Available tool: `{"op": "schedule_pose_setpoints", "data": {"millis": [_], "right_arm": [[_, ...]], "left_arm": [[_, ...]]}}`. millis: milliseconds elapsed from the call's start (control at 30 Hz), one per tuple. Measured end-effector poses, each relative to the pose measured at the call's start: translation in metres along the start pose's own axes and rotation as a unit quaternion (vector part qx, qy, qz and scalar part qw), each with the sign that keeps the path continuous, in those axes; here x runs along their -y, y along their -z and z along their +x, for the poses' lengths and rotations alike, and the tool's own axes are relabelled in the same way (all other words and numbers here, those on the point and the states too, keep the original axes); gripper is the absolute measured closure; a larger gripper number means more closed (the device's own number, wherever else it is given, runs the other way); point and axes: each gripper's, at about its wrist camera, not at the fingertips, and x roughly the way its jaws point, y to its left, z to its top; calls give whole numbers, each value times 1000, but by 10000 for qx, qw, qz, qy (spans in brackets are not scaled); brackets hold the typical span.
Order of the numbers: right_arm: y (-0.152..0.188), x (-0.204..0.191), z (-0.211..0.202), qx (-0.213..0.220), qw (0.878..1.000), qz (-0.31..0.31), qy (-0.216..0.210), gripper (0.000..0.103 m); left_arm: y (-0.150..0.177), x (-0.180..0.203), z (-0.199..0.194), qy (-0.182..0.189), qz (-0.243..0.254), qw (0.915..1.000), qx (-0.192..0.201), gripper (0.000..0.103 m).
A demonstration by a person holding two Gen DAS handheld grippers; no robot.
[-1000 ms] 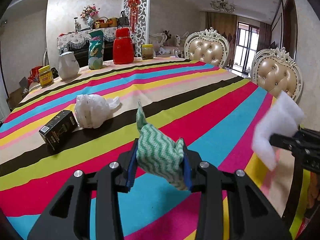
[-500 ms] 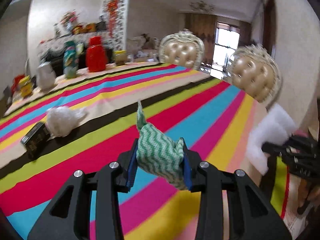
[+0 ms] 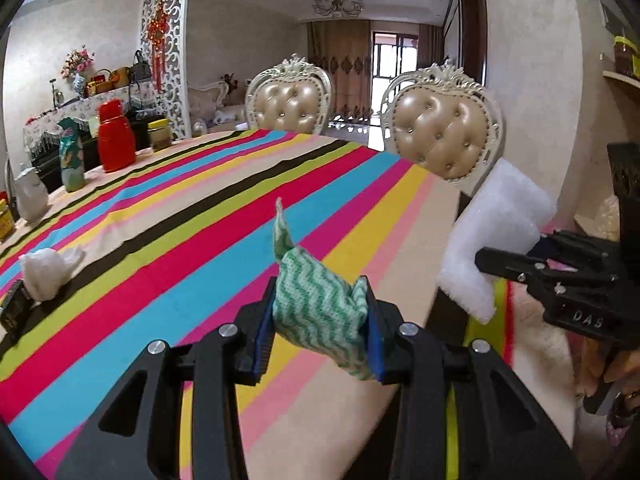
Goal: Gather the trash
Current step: 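Carry the patterned cloth and foam block over to the pink bin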
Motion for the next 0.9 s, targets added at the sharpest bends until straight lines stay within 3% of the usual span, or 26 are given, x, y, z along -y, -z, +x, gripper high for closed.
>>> {"op": "schedule_pose_setpoints", "data": {"millis": [600,900], "right_arm": [[36,64,-58,162,9970,307,689,64],[58,108,-104,311,9872,453,1497,64]], "left_arm": [[-15,93,5,883,433,9951,64,66],[-27,145,11,1460,603,9874,119,65]]}}
